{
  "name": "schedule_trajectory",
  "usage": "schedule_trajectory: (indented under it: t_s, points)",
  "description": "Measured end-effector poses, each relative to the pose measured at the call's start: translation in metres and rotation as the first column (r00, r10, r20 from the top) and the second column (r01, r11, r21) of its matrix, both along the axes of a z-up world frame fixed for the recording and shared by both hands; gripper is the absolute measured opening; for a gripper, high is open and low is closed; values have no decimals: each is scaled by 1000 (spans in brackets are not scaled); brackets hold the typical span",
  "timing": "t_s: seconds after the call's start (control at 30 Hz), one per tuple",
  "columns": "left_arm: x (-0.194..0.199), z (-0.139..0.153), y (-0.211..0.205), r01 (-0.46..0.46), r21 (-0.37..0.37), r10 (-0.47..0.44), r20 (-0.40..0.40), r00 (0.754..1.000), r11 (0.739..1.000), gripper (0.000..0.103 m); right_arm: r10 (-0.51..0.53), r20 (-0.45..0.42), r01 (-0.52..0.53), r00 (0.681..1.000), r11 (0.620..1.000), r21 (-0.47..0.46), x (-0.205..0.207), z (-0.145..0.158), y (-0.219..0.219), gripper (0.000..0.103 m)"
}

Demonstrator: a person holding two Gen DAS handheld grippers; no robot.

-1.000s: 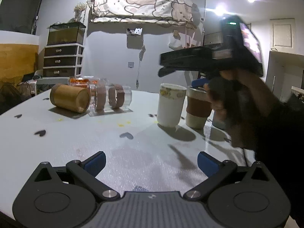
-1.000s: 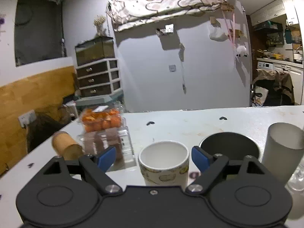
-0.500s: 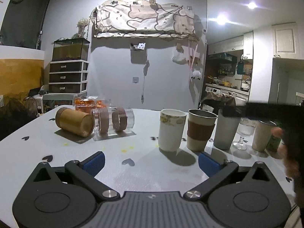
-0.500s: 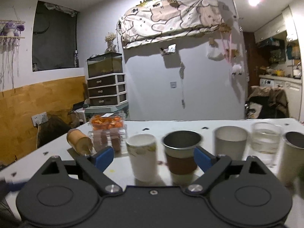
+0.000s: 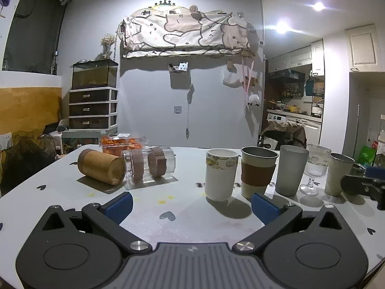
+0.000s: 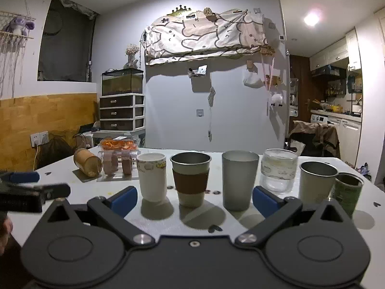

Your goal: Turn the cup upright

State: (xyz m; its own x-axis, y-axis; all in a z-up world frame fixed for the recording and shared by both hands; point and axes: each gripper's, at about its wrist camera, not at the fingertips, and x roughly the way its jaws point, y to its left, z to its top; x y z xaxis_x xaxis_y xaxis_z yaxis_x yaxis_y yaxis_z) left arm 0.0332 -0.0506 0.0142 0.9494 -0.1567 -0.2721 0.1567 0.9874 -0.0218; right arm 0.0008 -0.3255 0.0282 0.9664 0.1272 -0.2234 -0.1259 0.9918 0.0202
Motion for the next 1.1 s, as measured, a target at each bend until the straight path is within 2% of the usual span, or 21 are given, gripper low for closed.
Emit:
schedule_trajectory:
  t_s: [0.27,1.1]
  points:
    - [-12,-1,-5,15,36,-16,34,999,999,103,-5,25,5,1000,1000,8,-14,-8,0,103]
    - [-22,-7,-4,13,10,-13,43,999,1000,103,-5,24,5,1000,1000,-8,-11,-15,8,103]
